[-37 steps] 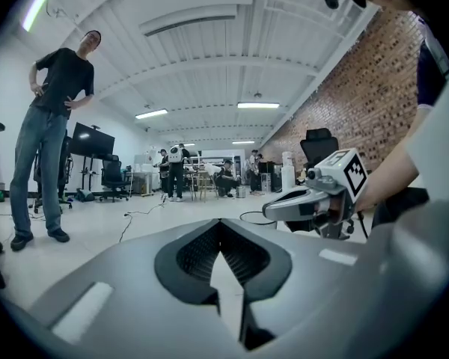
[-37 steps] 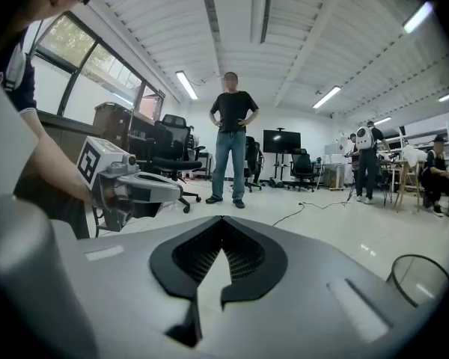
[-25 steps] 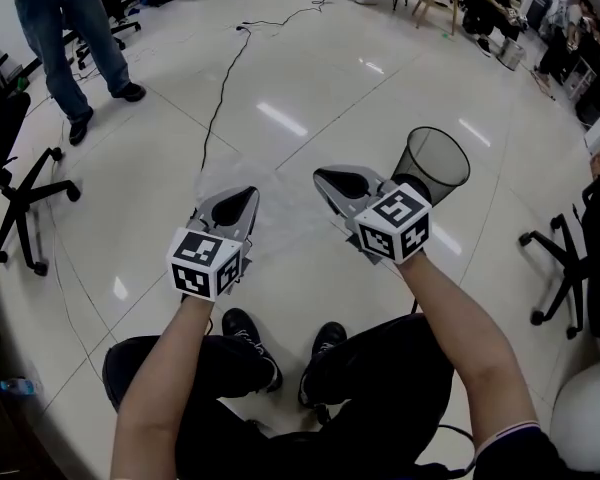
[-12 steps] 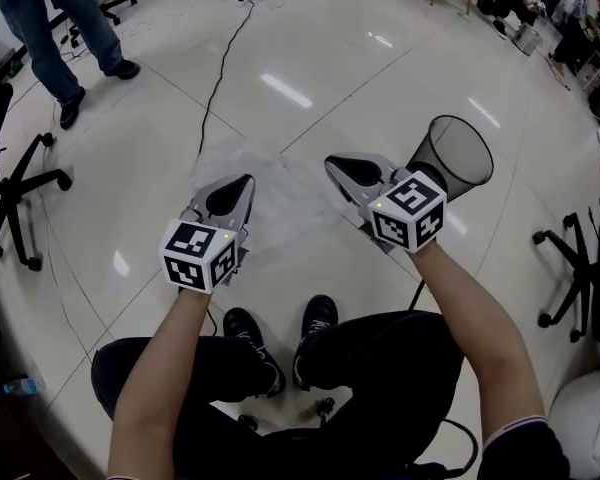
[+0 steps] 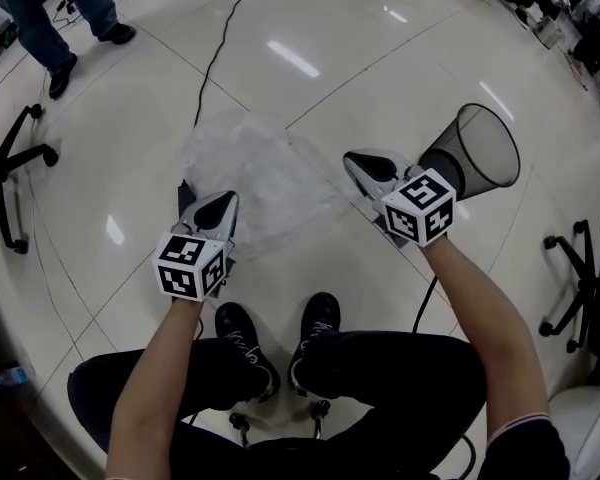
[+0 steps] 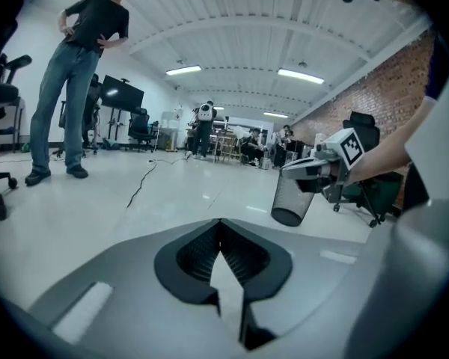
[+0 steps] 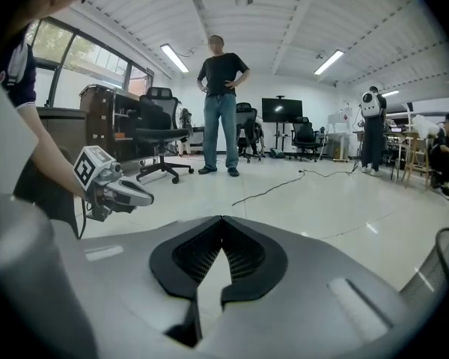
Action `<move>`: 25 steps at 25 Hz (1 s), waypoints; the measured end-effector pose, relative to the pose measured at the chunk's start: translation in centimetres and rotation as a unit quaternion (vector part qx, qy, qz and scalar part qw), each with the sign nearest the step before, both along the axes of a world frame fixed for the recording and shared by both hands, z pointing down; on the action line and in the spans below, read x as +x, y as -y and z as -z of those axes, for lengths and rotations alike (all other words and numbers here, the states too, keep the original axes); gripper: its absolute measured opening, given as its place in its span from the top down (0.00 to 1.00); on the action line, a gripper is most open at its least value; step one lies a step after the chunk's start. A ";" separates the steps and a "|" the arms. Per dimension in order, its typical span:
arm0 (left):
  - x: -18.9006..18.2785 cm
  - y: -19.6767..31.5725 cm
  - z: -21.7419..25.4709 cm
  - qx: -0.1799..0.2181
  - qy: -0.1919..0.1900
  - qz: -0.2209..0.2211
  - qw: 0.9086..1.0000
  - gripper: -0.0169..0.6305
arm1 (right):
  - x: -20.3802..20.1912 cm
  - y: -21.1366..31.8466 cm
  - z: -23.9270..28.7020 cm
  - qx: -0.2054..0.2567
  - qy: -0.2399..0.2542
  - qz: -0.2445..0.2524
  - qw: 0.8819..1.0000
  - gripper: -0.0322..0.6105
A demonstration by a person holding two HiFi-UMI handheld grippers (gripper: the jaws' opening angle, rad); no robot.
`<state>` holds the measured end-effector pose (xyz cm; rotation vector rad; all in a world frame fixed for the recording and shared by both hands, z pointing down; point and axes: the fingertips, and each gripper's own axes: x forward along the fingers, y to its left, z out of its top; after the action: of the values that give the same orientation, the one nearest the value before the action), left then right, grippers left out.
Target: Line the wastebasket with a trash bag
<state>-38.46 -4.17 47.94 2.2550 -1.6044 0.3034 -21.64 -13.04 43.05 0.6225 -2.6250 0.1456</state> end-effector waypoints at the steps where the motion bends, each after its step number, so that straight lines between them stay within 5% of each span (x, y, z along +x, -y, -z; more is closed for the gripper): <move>1: -0.6 -0.3 -1.2 -0.011 0.002 0.007 1.000 0.95 | 0.2 0.4 -1.1 -0.006 -0.003 -0.003 1.000 0.95; 7: -2.7 -2.9 -8.1 -0.077 0.016 0.038 0.996 0.94 | 1.3 1.2 -8.0 -0.050 -0.023 -0.029 0.998 0.95; 12: -2.9 -4.7 -12.6 -0.130 0.027 0.062 0.989 0.75 | 1.4 0.2 -12.3 -0.076 -0.037 -0.032 0.996 0.94; 17: -3.8 -5.4 -14.3 -0.160 0.016 0.098 0.982 0.58 | 1.6 -0.4 -14.3 -0.090 -0.044 -0.030 0.995 0.94; 25: -4.0 -3.0 -14.5 -0.182 -0.017 0.133 0.974 0.54 | 2.8 -0.8 -15.7 -0.098 -0.054 -0.037 0.993 0.95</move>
<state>-42.47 -1.15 62.47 1.7436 -1.6520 0.4430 -18.85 -12.28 58.75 0.6394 -2.4469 0.3770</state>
